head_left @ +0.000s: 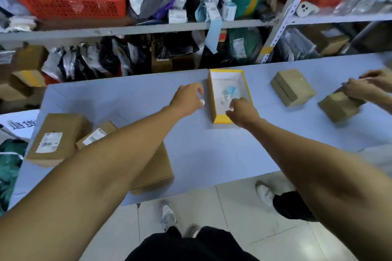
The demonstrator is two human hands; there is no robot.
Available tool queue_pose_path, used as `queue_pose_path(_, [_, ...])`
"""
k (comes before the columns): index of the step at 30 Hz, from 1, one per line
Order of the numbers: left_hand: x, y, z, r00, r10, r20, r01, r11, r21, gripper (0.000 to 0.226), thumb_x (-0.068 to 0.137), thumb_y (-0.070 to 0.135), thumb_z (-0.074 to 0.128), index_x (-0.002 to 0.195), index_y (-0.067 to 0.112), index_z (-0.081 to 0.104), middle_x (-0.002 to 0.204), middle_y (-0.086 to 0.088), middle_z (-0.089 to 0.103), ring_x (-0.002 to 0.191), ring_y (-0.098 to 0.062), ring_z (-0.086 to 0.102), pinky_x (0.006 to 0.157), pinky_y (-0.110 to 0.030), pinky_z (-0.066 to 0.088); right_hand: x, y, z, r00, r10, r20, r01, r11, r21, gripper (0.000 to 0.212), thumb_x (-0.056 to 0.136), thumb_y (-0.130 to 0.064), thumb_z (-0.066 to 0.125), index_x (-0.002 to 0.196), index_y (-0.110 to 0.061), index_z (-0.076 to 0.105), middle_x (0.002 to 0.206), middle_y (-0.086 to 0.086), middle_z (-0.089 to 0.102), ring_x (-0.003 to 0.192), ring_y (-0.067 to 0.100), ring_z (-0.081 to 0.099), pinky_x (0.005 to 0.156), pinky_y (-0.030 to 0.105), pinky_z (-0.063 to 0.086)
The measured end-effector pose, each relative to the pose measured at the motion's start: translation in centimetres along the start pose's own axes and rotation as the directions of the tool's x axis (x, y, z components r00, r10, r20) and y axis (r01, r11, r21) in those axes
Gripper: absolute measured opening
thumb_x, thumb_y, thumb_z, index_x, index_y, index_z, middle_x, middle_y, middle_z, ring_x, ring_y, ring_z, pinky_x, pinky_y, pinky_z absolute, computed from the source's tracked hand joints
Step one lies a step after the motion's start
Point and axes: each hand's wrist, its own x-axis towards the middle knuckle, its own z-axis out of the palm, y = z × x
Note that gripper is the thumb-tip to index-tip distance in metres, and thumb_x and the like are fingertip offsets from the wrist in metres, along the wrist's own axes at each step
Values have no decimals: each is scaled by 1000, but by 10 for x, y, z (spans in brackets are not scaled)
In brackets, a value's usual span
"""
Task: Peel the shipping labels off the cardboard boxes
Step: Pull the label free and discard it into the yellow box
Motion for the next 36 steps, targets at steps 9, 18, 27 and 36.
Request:
queue_pose_path(9, [103,55,45,969,150,195,-196,949,248,29,92,31,58,72,10,61,78,-8,60,82,-27,55,70,-35,46,58,32,-35,992,65,-107,-66,998,-4,28,89,-23,53,112,-8,61,118,18,51,108,37,52,91,43,48])
queue_pose_path(18, [174,73,80,967,136,217,-183,959,215,27,82,-5,59,93,18,69,105,-5,66,98,-24,61,74,-30,50,117,70,-52,995,36,-92,-40,998,-47,28,90,-19,49,113,-6,60,121,16,49,111,36,50,87,42,49])
queue_pose_path(27, [202,82,95,981,91,169,-131,962,238,20,91,13,61,108,9,71,108,-14,68,100,-32,62,75,-32,47,148,87,-51,998,13,-56,-16,999,-47,27,91,-17,46,112,-7,61,122,13,50,111,32,50,81,39,49])
queue_pose_path(36, [208,77,102,986,44,158,-92,947,309,8,86,10,64,87,9,72,94,-12,69,89,-31,64,70,-34,52,155,84,-46,998,-30,-47,28,998,-53,28,90,-17,49,113,-8,62,122,13,51,112,32,51,87,41,51])
